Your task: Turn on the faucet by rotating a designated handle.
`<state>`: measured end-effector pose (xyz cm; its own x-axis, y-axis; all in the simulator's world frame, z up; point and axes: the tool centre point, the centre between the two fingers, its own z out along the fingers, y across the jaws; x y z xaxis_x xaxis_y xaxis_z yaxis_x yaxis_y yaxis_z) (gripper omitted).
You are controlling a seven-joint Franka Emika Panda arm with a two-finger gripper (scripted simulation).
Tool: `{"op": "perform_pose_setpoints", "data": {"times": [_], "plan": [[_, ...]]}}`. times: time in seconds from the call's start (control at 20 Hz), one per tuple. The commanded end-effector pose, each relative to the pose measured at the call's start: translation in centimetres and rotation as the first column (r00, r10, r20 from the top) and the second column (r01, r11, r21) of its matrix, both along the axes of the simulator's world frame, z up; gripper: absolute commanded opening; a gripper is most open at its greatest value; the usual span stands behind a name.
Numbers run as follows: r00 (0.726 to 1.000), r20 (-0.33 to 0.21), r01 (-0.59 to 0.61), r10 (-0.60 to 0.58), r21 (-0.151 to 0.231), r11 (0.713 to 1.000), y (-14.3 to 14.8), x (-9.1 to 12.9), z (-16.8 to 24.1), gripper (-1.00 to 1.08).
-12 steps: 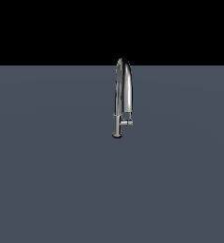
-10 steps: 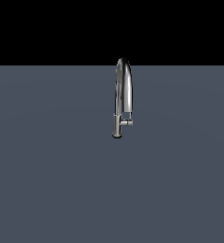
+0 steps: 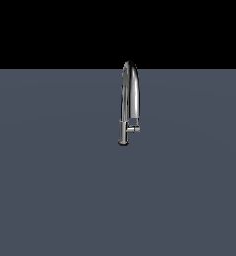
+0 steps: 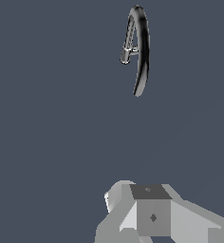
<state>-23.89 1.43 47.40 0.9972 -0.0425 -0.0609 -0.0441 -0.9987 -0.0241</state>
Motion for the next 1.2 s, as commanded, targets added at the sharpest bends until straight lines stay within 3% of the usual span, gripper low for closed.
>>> {"op": "perform_pose_setpoints", "data": {"times": [0.0,0.6,1.15], "plan": [[1.000,-0.016,0.016,-0.015,0.014,1.000,0.0,0.7,-0.1,-1.00],[0.978,-0.158,0.154,-0.133,0.126,0.980,-0.4,6.7,-1.3,-1.00],[0.916,-0.326,0.317,-0.236,0.223,0.922,-1.5,13.0,-3.7,-1.00]]}}
